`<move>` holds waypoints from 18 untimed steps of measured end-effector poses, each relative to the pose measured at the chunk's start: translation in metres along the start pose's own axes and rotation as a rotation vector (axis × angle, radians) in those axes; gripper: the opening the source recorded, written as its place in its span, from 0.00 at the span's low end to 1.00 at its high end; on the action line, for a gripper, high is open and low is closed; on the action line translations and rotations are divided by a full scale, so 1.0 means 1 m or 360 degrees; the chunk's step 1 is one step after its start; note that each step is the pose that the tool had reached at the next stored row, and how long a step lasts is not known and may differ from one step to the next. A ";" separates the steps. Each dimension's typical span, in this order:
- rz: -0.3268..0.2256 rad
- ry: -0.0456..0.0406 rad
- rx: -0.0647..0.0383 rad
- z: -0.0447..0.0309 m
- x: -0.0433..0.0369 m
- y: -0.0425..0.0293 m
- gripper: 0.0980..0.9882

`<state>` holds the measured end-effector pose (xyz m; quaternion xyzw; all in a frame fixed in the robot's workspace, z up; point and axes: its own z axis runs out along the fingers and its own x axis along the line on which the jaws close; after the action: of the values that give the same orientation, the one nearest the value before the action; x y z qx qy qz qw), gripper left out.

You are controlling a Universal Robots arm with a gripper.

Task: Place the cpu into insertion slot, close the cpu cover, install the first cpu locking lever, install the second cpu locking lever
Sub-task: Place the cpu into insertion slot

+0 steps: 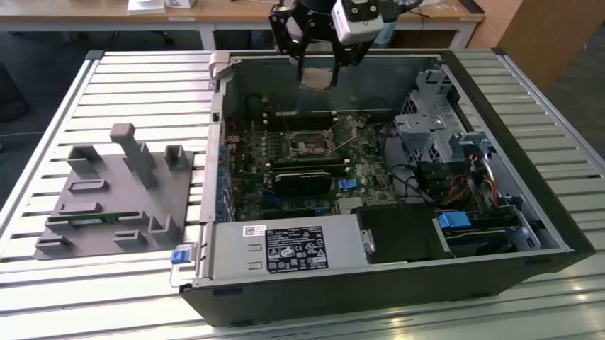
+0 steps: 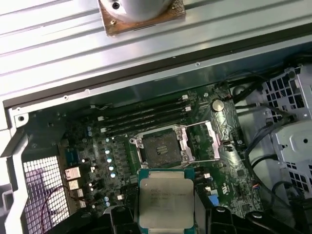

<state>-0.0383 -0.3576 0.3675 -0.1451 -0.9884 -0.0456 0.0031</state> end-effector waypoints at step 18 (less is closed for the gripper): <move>0.0512 -0.0046 -0.0010 0.0078 -0.0001 -0.0007 0.50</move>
<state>-0.0383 -0.3577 0.3597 -0.3020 -0.9522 -0.0455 -0.0043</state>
